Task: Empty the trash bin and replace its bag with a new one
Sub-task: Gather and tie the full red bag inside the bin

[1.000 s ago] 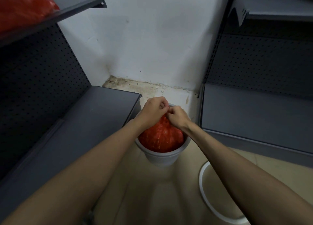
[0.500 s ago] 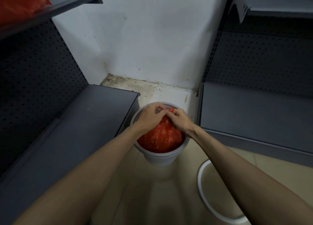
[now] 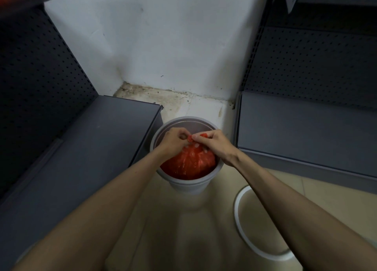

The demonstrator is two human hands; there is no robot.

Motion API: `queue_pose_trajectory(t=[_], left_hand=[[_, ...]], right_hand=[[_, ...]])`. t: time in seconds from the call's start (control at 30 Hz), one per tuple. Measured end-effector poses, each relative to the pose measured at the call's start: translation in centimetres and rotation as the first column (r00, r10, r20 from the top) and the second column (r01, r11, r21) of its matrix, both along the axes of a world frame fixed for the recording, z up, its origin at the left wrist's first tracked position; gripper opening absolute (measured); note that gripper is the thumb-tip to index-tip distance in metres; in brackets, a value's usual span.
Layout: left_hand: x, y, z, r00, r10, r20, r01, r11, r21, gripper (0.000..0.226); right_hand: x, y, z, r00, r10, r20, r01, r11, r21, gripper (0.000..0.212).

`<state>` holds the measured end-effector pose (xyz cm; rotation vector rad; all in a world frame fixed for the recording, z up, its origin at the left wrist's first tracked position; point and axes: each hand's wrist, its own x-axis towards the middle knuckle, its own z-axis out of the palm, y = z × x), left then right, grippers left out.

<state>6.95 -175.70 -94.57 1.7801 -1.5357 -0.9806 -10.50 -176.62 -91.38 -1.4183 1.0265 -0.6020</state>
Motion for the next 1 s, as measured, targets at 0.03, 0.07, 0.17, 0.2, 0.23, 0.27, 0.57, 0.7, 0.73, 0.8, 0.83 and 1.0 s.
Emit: queue_pose_trajectory(t=[0.03, 0.07, 0.17, 0.2, 0.23, 0.27, 0.57, 0.7, 0.73, 0.8, 0.83, 1.0], left_hand=[[0.1, 0.0, 0.0, 1.000, 0.002, 0.006, -0.002, 1.000, 0.006, 0.008], [0.1, 0.0, 0.0, 1.000, 0.003, 0.012, -0.003, 1.000, 0.010, 0.010], [-0.1, 0.1, 0.3, 0.999, -0.002, 0.033, 0.001, 1.000, 0.014, 0.016], [-0.1, 0.1, 0.4, 0.999, -0.001, 0.048, 0.000, 1.000, 0.017, 0.016], [-0.2, 0.1, 0.5, 0.998, 0.002, 0.059, -0.003, 1.000, 0.020, 0.015], [-0.2, 0.2, 0.5, 0.998, 0.006, 0.064, -0.007, 1.000, 0.022, 0.014], [-0.7, 0.7, 0.9, 0.992, 0.099, -0.072, -0.092, 0.991, 0.101, 0.023], [-0.5, 0.5, 0.8, 0.979, 0.165, -0.123, -0.153, 0.983, 0.104, 0.028], [-0.5, 0.5, 0.7, 0.970, 0.199, -0.137, -0.185, 0.976, 0.112, 0.025], [-0.5, 0.4, 0.6, 0.941, 0.269, -0.204, -0.241, 0.959, 0.151, 0.017], [-0.6, 0.3, 0.6, 0.922, 0.299, -0.246, -0.260, 0.949, 0.180, 0.014], [-1.2, 0.4, 0.9, 0.824, 0.394, -0.407, -0.275, 0.906, 0.320, 0.008]], right_hand=[[-0.2, -0.1, -0.2, 1.000, 0.007, -0.011, -0.008, 1.000, -0.011, 0.015], [-0.4, -0.3, -0.5, 0.999, 0.015, -0.033, -0.016, 0.999, -0.036, 0.011], [-0.4, -0.6, -1.3, 0.985, 0.030, -0.168, -0.056, 0.987, -0.148, 0.014], [-0.4, -0.7, -1.5, 0.973, 0.036, -0.228, -0.083, 0.977, -0.198, 0.014], [-0.4, -0.8, -1.8, 0.955, 0.035, -0.294, -0.116, 0.958, -0.261, 0.014], [-0.4, -0.9, -2.0, 0.931, 0.025, -0.365, -0.154, 0.932, -0.329, 0.015], [0.5, 0.3, -2.5, 0.781, -0.170, -0.601, -0.334, 0.700, -0.632, 0.026], [0.9, 0.4, -2.5, 0.778, -0.199, -0.595, -0.329, 0.678, -0.657, 0.022], [0.9, 0.3, -2.5, 0.778, -0.195, -0.598, -0.335, 0.676, -0.656, 0.022], [0.9, 0.2, -2.4, 0.772, -0.179, -0.610, -0.358, 0.670, -0.650, 0.023], [0.8, 0.1, -2.4, 0.767, -0.170, -0.618, -0.374, 0.665, -0.647, 0.025], [0.3, 0.3, -2.9, 0.759, -0.158, -0.631, -0.401, 0.650, -0.645, 0.028]])
